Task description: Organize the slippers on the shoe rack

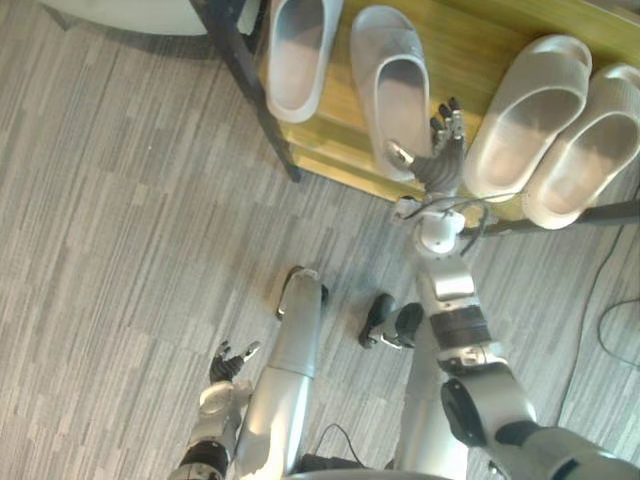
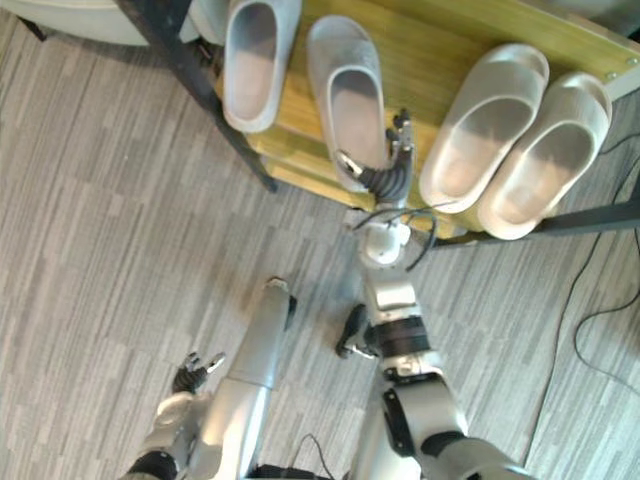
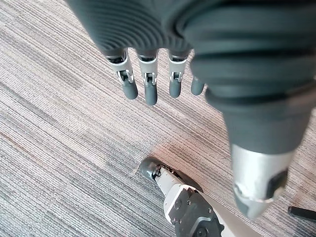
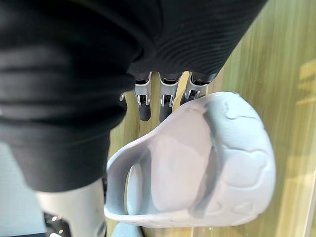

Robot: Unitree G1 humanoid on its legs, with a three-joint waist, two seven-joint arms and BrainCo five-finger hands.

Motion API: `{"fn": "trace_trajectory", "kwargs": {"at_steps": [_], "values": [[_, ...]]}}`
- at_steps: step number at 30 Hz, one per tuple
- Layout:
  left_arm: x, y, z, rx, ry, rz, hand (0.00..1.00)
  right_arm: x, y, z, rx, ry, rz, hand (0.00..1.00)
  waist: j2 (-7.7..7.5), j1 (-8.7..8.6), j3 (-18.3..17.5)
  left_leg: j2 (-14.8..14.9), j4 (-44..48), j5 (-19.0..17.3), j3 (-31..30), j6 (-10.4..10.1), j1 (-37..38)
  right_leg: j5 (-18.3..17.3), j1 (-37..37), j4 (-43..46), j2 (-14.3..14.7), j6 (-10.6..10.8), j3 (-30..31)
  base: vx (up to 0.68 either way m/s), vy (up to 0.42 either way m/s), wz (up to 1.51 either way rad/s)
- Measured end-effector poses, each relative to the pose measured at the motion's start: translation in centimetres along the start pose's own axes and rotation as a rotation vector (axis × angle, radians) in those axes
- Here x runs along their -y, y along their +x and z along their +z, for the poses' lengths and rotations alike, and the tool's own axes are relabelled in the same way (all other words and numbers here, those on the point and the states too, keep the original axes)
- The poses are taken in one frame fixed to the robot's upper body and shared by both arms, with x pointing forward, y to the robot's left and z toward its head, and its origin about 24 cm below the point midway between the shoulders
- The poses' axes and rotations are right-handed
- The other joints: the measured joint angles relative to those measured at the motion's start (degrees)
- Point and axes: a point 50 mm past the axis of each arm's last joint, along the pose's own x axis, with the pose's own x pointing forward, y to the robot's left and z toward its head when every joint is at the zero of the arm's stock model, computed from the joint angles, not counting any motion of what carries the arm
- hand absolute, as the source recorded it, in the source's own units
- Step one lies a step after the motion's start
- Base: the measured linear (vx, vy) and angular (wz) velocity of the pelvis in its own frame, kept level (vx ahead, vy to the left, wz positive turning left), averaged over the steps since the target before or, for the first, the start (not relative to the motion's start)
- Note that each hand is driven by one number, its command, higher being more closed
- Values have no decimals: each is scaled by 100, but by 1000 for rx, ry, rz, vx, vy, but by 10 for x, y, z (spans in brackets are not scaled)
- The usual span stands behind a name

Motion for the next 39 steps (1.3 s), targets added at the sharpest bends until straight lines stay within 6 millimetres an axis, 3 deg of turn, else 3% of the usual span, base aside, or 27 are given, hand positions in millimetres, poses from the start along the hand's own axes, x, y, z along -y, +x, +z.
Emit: {"fn": "trace_trajectory", "kwargs": {"at_steps": [15, 29, 34, 39], "values": [[4, 2, 3, 0, -25, 0, 0, -27, 24, 20, -26, 203, 33, 0, 40, 221, 22, -101, 10, 7, -123, -6, -89, -29, 0, 10, -84, 34, -116, -5, 8, 4], [9, 3, 5, 5, -43, -8, 0, -9, 44, 22, -45, 196, -38, 0, 164, 317, 89, -111, 5, 17, -174, -11, -11, -35, 100, 13, -107, 12, -181, -3, 2, 0], [10, 3, 5, 1, -53, -7, 0, 0, 35, 16, -30, 111, -21, 0, 178, 265, 97, -72, -68, 24, -145, -26, 254, -25, 367, -100, -74, -1, -174, -5, 7, -2], [6, 0, -3, -19, -54, 1, 0, 13, 1, 0, 4, -32, 17, 0, 163, 83, 89, 30, -625, 88, 52, 106, 1100, 88, 1140, -622, -43, 37, -103, 24, 5, -7]]}}
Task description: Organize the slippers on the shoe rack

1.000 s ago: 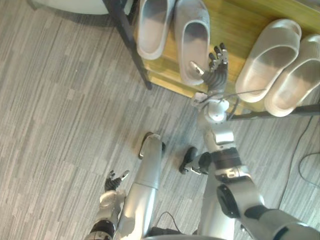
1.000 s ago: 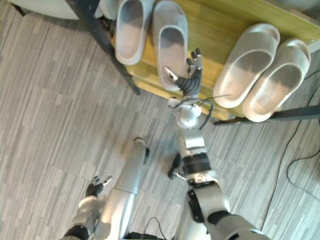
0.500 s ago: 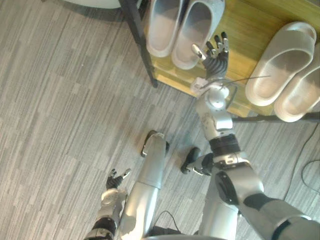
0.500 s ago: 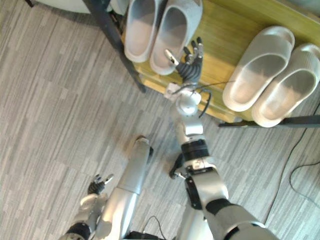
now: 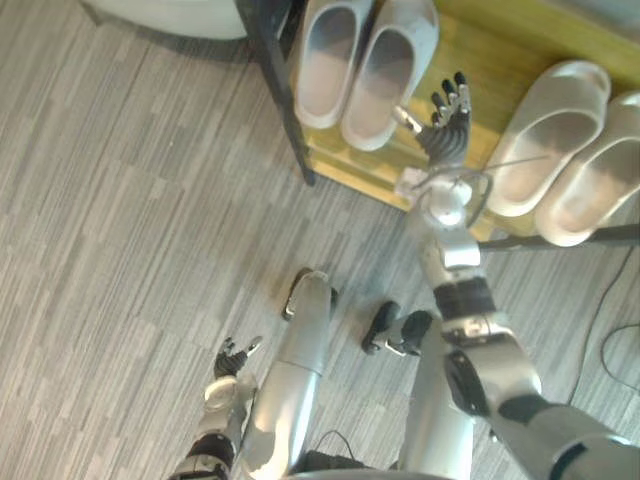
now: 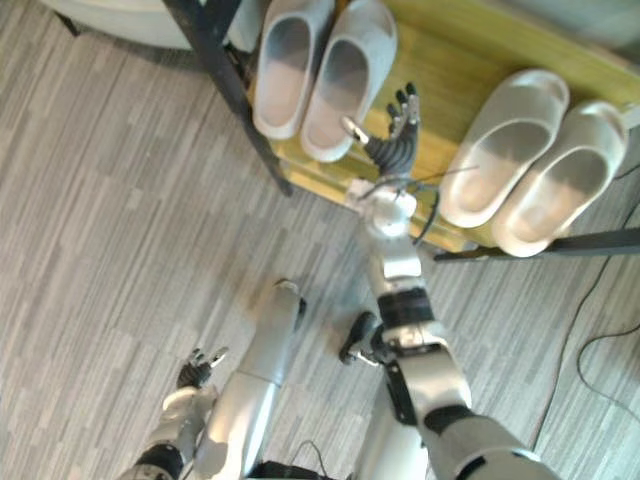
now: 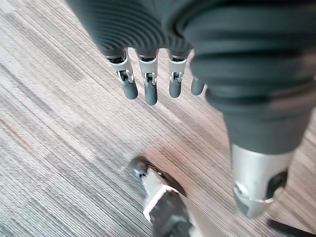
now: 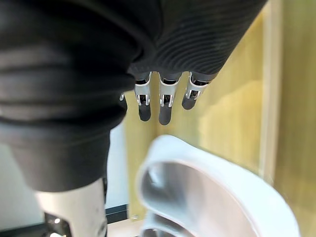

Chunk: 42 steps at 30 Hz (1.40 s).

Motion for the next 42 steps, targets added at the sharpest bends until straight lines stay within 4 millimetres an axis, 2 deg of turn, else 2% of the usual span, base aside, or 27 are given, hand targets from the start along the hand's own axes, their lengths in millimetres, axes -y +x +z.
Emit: {"fn": "trace_trajectory", "kwargs": {"at_steps": [6, 8, 11, 12, 13, 17, 20, 23, 27, 29, 31, 38, 42], "values": [[-26, -12, -29, -72, 38, 53, 0, 22, -71, -38, -92, -146, 114, 0, -111, -273, -116, 242, -1566, 363, 438, 134, 1674, 488, 1487, -1462, 69, 22, 31, 120, 11, -17], [-40, -18, -44, -117, 67, 73, 0, 35, -99, -57, -184, -187, 137, 0, -201, -360, -451, 335, -2064, 472, 554, 170, 2071, 667, 1854, -1997, 169, 35, 49, 194, 38, -20], [-53, -25, -55, -151, 139, 77, 0, 51, -135, -80, -318, -243, 161, 0, -354, -431, -766, 381, -2790, 659, 719, 231, 2733, 858, 2434, -2660, 222, 103, 88, 212, 55, -15], [-61, -29, -63, -176, 187, 66, 0, 61, -157, -95, -417, -265, 171, 0, -410, -505, -1009, 381, -3220, 782, 788, 259, 3084, 970, 2744, -3044, 242, 152, 105, 189, 52, -9], [-63, -31, -66, -186, 204, 63, 0, 65, -164, -101, -451, -275, 173, 0, -417, -536, -1078, 382, -3346, 818, 806, 266, 3187, 1016, 2838, -3180, 254, 158, 105, 193, 63, -9], [-68, -38, -80, -251, 278, 30, 0, 97, -218, -148, -755, -390, 153, 0, -297, -690, -1612, 400, -4362, 1179, 995, 332, 3947, 1455, 3524, -4245, 353, 280, 155, 152, 68, -15], [-62, -39, -83, -257, 320, -16, 0, 124, -254, -170, -958, -446, 114, 0, -137, -737, -1833, 405, -5031, 1439, 1165, 396, 4422, 1824, 3945, -4979, 422, 358, 279, 95, 72, -28], [-57, -38, -82, -253, 359, -45, 0, 144, -286, -184, -1133, -470, 53, 0, -57, -838, -1970, 383, -5534, 1651, 1196, 447, 4775, 2142, 4337, -5597, 470, 410, 288, 49, 48, -8], [-54, -35, -79, -240, 403, -65, 0, 156, -327, -192, -1324, -468, -12, 0, -75, -899, -2087, 358, -5817, 1773, 1205, 494, 4995, 2467, 4713, -6223, 512, 437, 289, 14, 32, -3], [-47, -32, -75, -220, 452, -96, 0, 157, -339, -194, -1380, -470, -12, 0, -72, -942, -2095, 333, -5916, 1821, 1206, 511, 5120, 2570, 4874, -6416, 516, 462, 296, -15, 10, -2], [-37, -30, -70, -197, 502, -134, 0, 159, -341, -194, -1391, -469, -23, 0, -57, -974, -2119, 307, -6006, 1865, 1205, 530, 5186, 2625, 4952, -6535, 519, 464, 310, -17, 7, 0], [47, -39, -59, -34, 704, -461, 0, 160, -345, -197, -1428, -467, -35, 0, -41, -1058, -2221, 247, -6134, 1924, 1193, 572, 5363, 2798, 5171, -6801, 514, 492, 399, -27, 16, -2], [94, -56, -32, 174, 716, -638, 0, 160, -343, -197, -1421, -466, -35, 0, -12, -1100, -2247, 239, -6194, 1968, 1151, 571, 5393, 2798, 5169, -6819, 515, 492, 381, -20, 0, 3]]}}
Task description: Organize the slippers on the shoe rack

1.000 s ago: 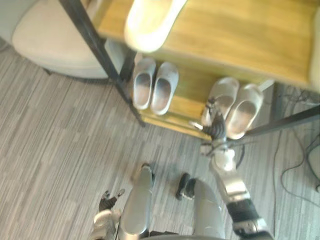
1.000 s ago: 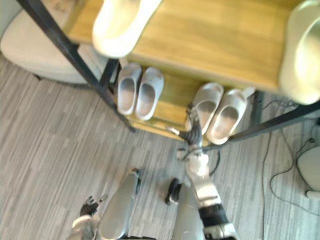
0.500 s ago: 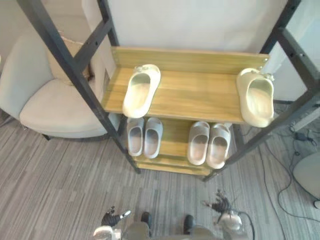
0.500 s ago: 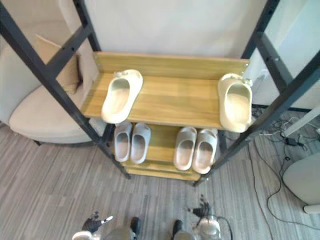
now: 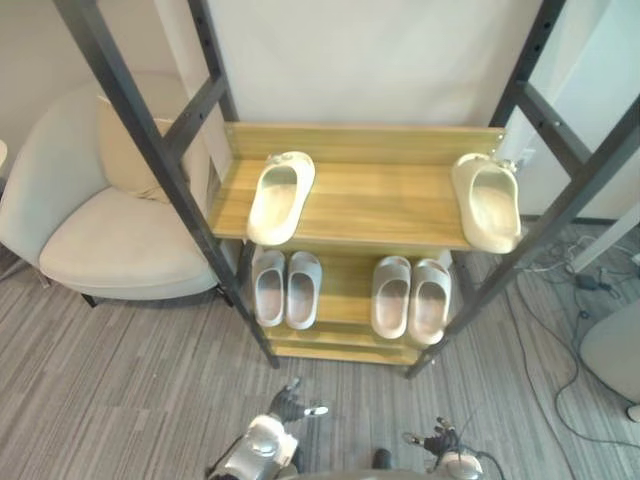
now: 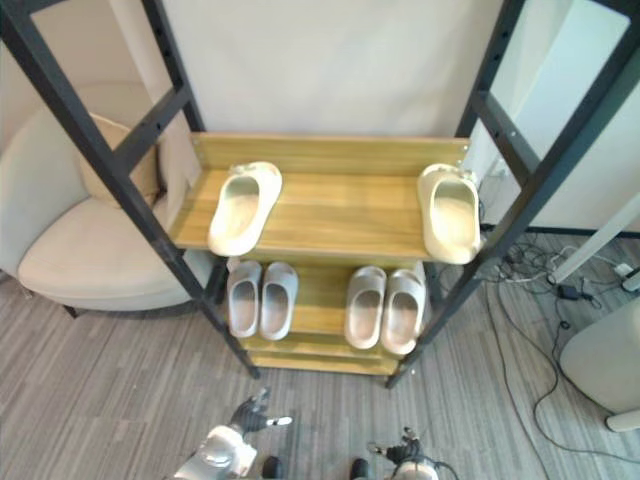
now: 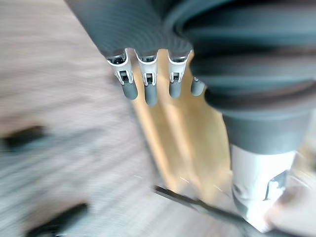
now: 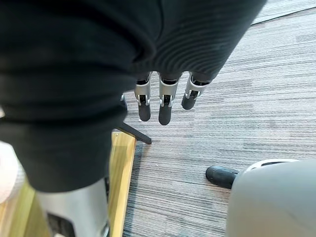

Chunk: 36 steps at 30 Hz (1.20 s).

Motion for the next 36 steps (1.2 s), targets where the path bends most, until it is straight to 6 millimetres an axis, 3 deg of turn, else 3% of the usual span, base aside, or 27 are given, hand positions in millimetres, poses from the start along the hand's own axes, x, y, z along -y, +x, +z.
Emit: {"fn": "trace_trajectory", "kwargs": {"at_steps": [5, 8, 12, 17, 22, 27, 36], "values": [[29, -6, 64, 295, -32, -144, 0, 0, 0, 0, 7, 0, -2, 0, 62, -98, -105, -21, -123, 33, -67, -4, 103, -3, 102, -75, 8, -1, -79, 14, -3, 7], [27, -9, 100, 438, -59, -149, 0, -1, -1, 1, 15, -12, 4, 0, 66, -178, -119, -17, -161, 32, -77, -5, 174, -3, 189, -125, 18, -3, -87, 37, -4, 1], [0, -16, 169, 703, -91, -69, 0, -1, -1, 3, 30, -27, -6, 0, 97, -206, -159, -6, -200, 33, -53, -5, 201, 6, 231, -152, 36, -14, -84, 22, -2, -2], [-54, -27, 222, 911, -80, 119, 0, 0, 0, 4, 41, -61, 1, 0, 105, -263, -228, 19, -222, 25, -16, -14, 261, -8, 265, -160, 57, -29, -79, 9, -3, -3], [-101, -39, 246, 993, -35, 287, 0, 9, 1, 4, 39, -76, -5, 0, 104, -304, -226, 19, -225, 24, -14, -15, 262, -8, 254, -176, 59, -32, -82, 0, 0, 0], [-139, -48, 257, 1013, 36, 428, 0, 9, 2, 4, 40, -77, 11, 0, 116, -315, -218, 20, -226, 16, -11, -27, 250, -6, 245, -240, 62, -35, -96, 0, 0, 0], [-226, -68, 269, 931, 201, 700, 0, 15, 2, 12, 65, -43, -1, 0, 174, -320, -131, 20, -225, 3, 37, -42, 98, 24, 61, -236, 72, -44, -1, 12, 1, -4]]}}
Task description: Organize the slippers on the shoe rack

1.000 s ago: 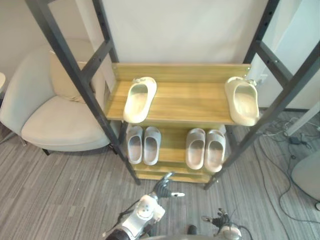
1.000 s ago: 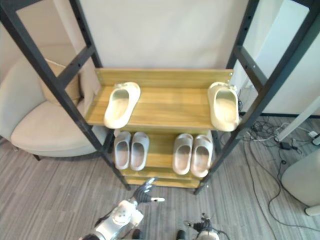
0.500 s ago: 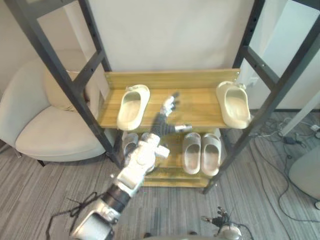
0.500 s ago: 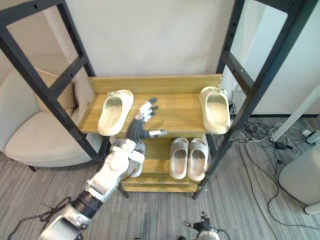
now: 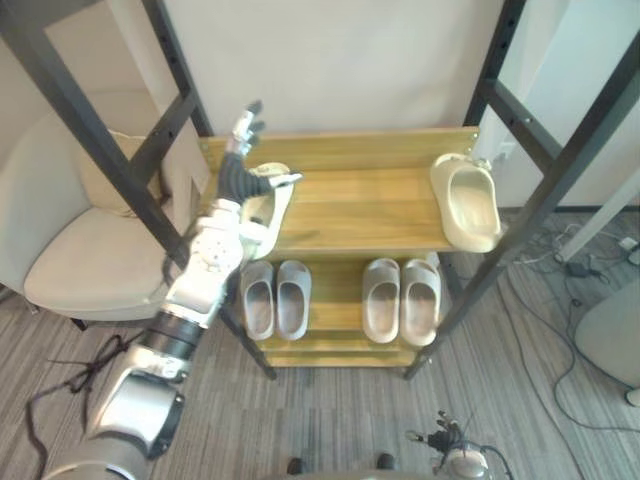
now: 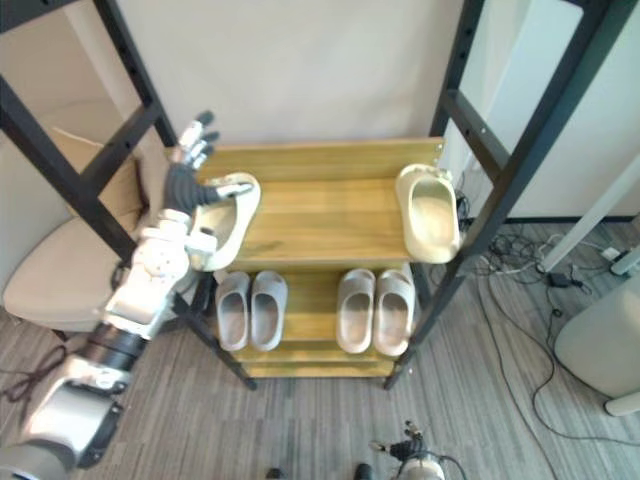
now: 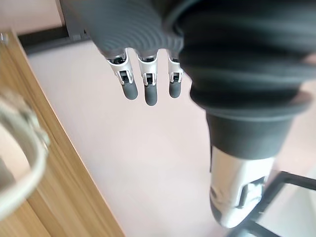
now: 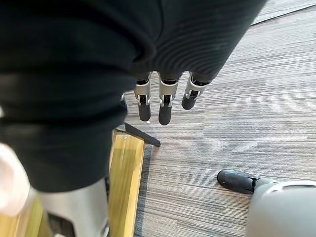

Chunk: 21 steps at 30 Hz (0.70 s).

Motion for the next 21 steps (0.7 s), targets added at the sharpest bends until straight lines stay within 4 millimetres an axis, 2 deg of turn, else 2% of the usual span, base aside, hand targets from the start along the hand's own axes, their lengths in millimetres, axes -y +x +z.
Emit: {"fn": "trace_trajectory", "kwargs": {"at_steps": [2, 6, 14, 21], "values": [[-14, 7, -1, -10, 36, 31, 0, -1, 0, 2, 5, 1, 7, 0, 0, 0, 54, -2, 0, 0, 3, 0, -22, 1, -5, 0, -1, -1, 16, 15, 2, -2], [-28, 14, -5, -42, 89, 51, 0, -2, 1, 4, 10, 3, 15, 0, 27, 11, 146, -4, 0, -1, 18, 0, -76, 1, -95, 2, -2, -2, 39, -15, 0, -1], [-39, 16, -10, -75, 171, 38, 0, -1, 0, 8, 37, 13, 15, 0, 86, 49, 195, 12, -1, -6, 187, -6, -161, 5, -272, 98, 6, -11, 206, -2, 2, -11], [-42, 23, -13, -95, 256, 22, 0, -1, -3, 0, 18, 12, 16, 0, 92, 59, 199, 20, 0, -6, 201, -6, -162, 4, -314, 152, 7, -11, 227, -3, 1, -1]]}}
